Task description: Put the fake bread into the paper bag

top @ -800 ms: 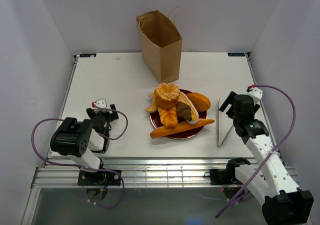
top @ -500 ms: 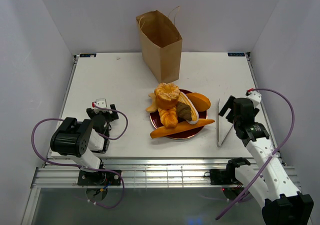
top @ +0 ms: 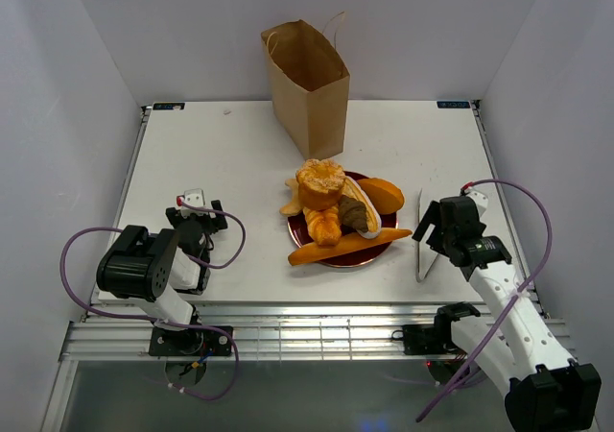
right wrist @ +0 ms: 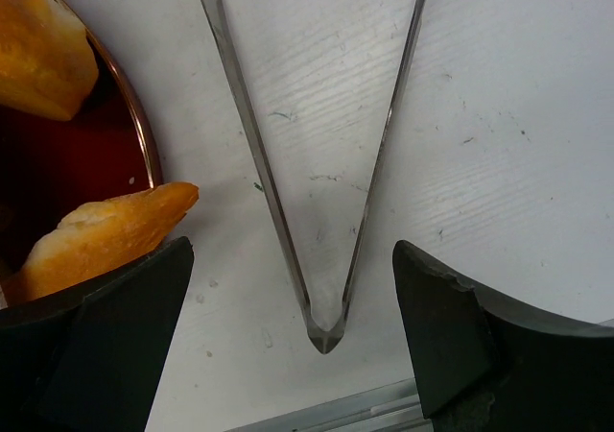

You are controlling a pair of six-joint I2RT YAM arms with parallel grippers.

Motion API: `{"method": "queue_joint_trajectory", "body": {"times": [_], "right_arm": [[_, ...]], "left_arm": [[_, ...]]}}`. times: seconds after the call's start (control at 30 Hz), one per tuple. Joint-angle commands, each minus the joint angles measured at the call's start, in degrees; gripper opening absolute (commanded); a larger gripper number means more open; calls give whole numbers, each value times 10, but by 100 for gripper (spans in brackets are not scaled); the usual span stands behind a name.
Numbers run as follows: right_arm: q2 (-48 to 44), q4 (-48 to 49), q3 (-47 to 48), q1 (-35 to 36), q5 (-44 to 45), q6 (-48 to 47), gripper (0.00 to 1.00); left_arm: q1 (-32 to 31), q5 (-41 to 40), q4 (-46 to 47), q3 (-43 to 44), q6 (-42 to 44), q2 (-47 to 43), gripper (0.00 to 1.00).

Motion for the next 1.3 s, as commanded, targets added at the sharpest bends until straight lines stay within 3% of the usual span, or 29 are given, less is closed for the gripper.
{"method": "queue_joint_trajectory", "body": {"times": [0.0, 0.37, 0.9, 1.17, 1.27], "right_arm": [[34, -25, 18, 8, 4, 13, 90], [118, -1, 5, 12, 24, 17, 90], [202, 154, -29, 2, 55, 6, 90], [238, 228, -49, -24, 16, -18, 92], [260, 246, -47, -36, -10, -30, 98]], "left_arm": [[2, 8, 59, 5, -7, -10, 98], [2, 8, 59, 5, -7, -10, 98], [2, 8, 59, 5, -7, -11, 98], [2, 8, 59, 5, -7, -10, 98], [3, 8, 59, 5, -7, -10, 98]]}}
